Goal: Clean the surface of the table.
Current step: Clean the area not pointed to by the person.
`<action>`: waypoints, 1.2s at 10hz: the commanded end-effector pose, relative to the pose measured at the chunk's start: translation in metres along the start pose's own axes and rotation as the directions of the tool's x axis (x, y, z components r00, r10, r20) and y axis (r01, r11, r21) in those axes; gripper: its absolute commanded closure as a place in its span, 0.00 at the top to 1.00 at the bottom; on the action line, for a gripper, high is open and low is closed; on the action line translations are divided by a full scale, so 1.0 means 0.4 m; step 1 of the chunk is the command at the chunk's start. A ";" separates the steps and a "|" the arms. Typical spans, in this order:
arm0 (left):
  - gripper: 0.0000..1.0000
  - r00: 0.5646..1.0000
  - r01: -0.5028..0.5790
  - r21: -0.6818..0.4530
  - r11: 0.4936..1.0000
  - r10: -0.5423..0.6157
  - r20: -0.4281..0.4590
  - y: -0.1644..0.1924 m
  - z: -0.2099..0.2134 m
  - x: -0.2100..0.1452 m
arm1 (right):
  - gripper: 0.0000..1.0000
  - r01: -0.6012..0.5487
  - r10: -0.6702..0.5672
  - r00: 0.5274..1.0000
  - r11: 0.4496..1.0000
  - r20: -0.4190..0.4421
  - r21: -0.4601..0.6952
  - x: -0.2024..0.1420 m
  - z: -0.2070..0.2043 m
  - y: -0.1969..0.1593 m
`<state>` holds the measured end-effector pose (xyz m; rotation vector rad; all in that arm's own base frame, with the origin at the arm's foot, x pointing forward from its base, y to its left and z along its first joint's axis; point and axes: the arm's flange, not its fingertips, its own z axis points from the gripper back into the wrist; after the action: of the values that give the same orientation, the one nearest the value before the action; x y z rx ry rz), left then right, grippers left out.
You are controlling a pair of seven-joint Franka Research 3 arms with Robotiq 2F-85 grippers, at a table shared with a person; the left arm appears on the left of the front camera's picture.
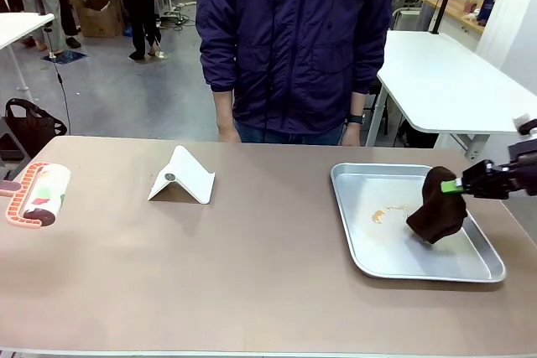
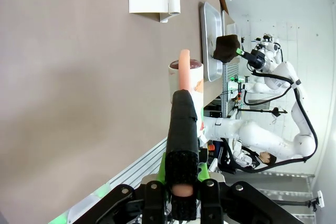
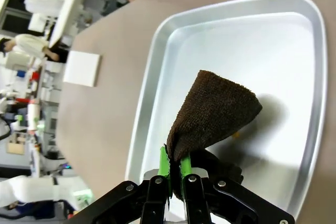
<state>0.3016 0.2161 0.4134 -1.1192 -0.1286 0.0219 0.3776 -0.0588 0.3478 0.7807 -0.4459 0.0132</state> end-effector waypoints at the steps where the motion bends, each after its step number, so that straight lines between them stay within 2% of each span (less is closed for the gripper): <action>1: 0.22 1.000 -0.009 -0.017 1.000 0.009 0.015 -0.012 0.004 0.006 | 0.08 -0.012 0.013 0.999 0.999 0.032 -0.045 -0.023 -0.096 -0.022; 6: 0.22 1.000 -0.009 -0.017 1.000 0.009 0.015 -0.012 0.004 0.006 | 0.08 0.001 0.001 1.000 0.991 0.011 -0.137 -0.044 -0.267 -0.083; 9: 0.22 1.000 -0.009 -0.017 1.000 0.009 0.015 -0.012 0.004 0.006 | 0.08 0.013 -0.015 1.000 0.992 -0.013 -0.125 -0.062 -0.307 -0.087; 12: 0.22 1.000 -0.009 -0.017 1.000 0.009 0.015 -0.012 0.004 0.006 | 0.08 -0.046 0.045 0.999 0.998 -0.030 -0.043 -0.081 -0.353 -0.026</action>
<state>0.3016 0.2161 0.4136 -1.1189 -0.1289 0.0218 0.4097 0.0068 0.2663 0.7066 -0.4315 -0.0053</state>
